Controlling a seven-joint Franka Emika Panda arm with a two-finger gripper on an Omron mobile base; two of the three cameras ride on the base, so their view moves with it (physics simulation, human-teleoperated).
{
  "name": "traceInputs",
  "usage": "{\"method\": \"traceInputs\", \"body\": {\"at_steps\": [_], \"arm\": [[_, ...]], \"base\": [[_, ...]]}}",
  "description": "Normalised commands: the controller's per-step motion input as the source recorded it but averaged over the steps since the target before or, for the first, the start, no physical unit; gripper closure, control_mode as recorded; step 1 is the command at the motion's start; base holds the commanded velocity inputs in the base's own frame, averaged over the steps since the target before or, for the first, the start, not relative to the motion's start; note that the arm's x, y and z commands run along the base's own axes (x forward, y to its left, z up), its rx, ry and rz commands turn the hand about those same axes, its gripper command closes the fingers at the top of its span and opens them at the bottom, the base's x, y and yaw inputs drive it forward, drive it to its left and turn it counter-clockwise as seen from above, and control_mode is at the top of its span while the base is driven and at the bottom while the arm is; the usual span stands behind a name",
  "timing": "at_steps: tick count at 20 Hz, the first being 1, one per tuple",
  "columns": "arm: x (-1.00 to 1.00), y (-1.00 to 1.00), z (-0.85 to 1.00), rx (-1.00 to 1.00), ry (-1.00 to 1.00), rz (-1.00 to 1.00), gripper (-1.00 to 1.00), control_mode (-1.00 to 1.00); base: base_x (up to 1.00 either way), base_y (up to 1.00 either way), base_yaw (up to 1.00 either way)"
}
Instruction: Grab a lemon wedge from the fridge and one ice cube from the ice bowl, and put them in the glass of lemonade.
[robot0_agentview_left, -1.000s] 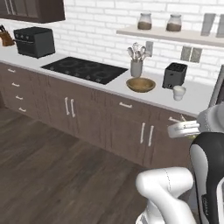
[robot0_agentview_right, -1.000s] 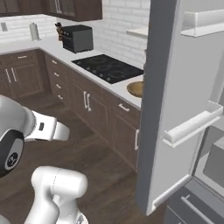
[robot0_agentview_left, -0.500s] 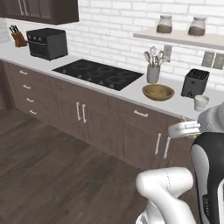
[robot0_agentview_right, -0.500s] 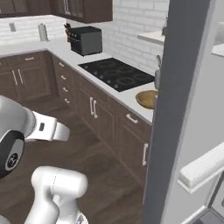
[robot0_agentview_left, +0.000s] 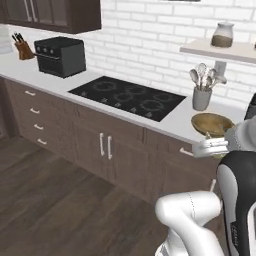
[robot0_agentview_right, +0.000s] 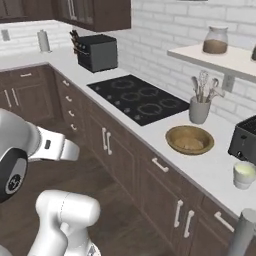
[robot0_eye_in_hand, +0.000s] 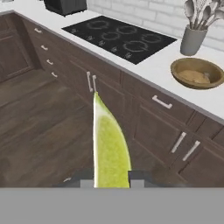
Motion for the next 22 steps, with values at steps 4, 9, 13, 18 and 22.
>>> {"method": "traceInputs", "body": {"at_steps": [4,9,13,18,22], "arm": [[0.00,0.00,0.00,0.00,0.00,0.00,1.00,1.00],[0.00,0.00,0.00,0.00,0.00,0.00,1.00,1.00],[0.00,0.00,0.00,0.00,0.00,0.00,1.00,1.00],[0.00,0.00,0.00,0.00,0.00,0.00,1.00,1.00],[0.00,0.00,0.00,0.00,0.00,0.00,1.00,1.00]], "base": [[0.96,0.00,-0.19],[0.59,-0.15,-0.35],[0.03,-0.41,-0.40],[-0.44,-0.40,-0.40],[-0.03,-0.23,-0.49]]}}
